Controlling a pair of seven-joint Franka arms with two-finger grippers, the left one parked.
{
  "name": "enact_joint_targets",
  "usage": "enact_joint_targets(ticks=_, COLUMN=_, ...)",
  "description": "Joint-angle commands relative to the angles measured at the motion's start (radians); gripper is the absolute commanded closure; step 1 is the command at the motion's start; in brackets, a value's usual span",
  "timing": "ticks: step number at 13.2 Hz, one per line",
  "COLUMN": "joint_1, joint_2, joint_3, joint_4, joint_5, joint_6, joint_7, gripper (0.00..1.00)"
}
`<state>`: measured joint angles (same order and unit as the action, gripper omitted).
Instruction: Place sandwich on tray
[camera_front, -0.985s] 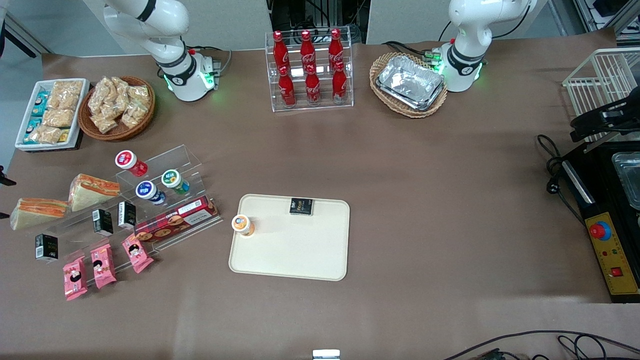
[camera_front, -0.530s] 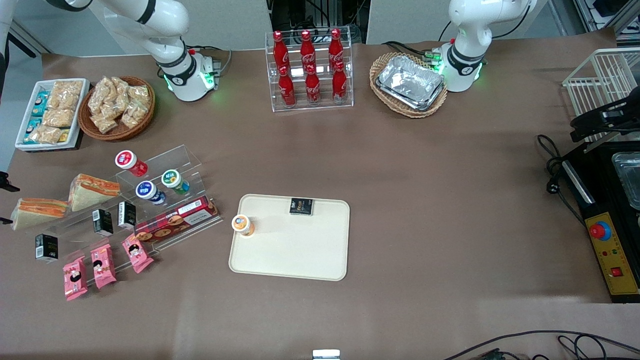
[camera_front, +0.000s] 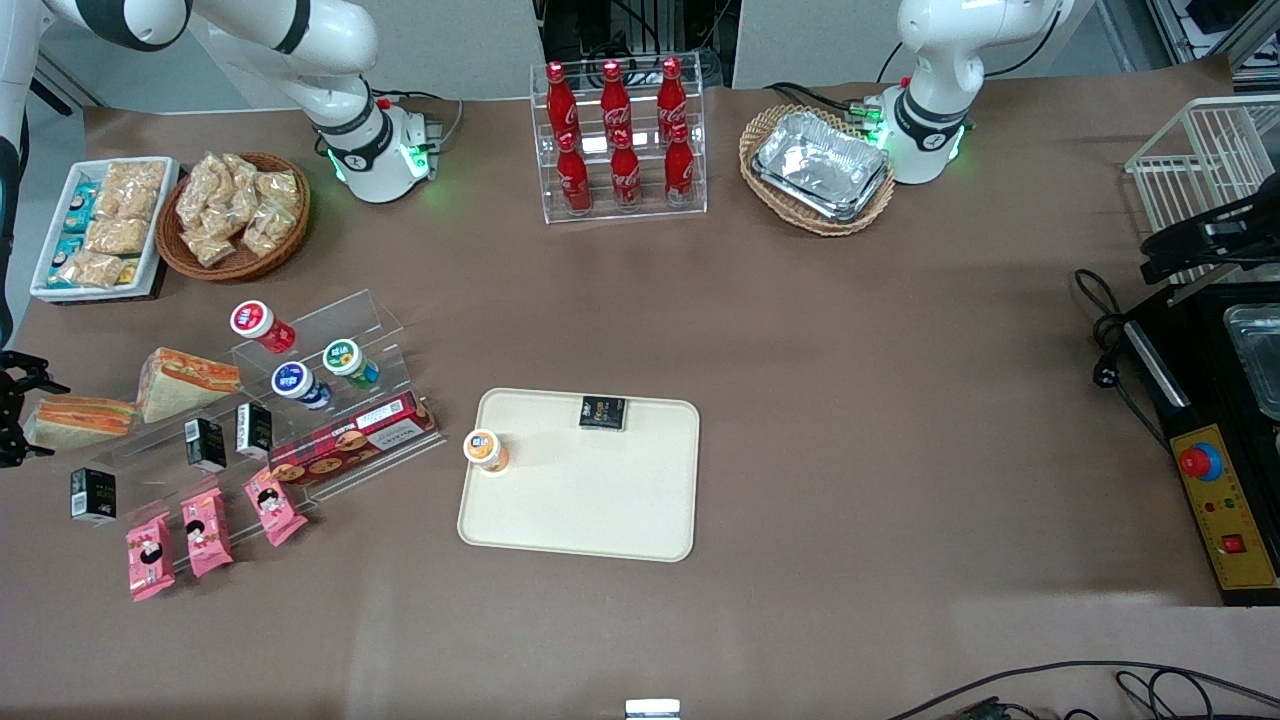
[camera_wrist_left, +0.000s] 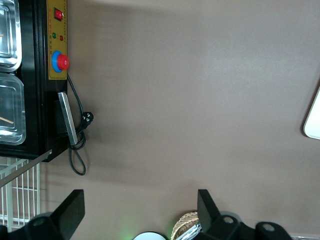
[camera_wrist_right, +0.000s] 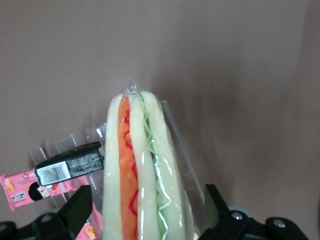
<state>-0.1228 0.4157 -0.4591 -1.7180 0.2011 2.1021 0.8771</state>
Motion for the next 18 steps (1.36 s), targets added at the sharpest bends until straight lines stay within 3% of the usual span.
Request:
enact_joint_targets(ticks=1, joint_1=-0.006, joint_2=0.021, joint_3=0.005, joint_4=0.008, joint_5=0.035, joint_6=0.035, joint_7=-0.012, gripper=0.19)
enact_joint_targets(ticks=2, joint_1=-0.002, joint_2=0.021, joint_3=0.007, joint_4=0.005, joint_5=0.035, joint_6=0.041, joint_7=-0.012, gripper=0.49)
enact_joint_targets(ticks=3, joint_1=0.0, joint_2=0.021, joint_3=0.008, joint_4=0.005, joint_5=0.035, joint_6=0.042, joint_7=-0.013, gripper=0.6)
enact_joint_targets(ticks=4, joint_1=-0.001, joint_2=0.021, joint_3=0.008, joint_4=0.005, joint_5=0.035, joint_6=0.042, joint_7=-0.032, gripper=0.63)
enact_joint_targets(ticks=6, joint_1=-0.003, joint_2=0.017, joint_3=0.01, joint_4=0.005, joint_5=0.058, joint_6=0.042, joint_7=-0.09, gripper=0.85)
enact_joint_targets(ticks=12, joint_1=0.011, joint_2=-0.052, joint_3=0.013, joint_4=0.05, joint_5=0.063, joint_6=-0.016, joint_7=-0.25, gripper=0.86)
enact_joint_targets(ticks=15, joint_1=0.035, joint_2=-0.052, joint_3=0.013, joint_4=0.176, joint_5=0.061, joint_6=-0.155, joint_7=-0.319, gripper=0.85)
enact_joint_targets(ticks=18, joint_1=0.098, joint_2=-0.073, joint_3=0.011, joint_4=0.222, joint_5=0.06, joint_6=-0.267, joint_7=-0.284, gripper=0.85)
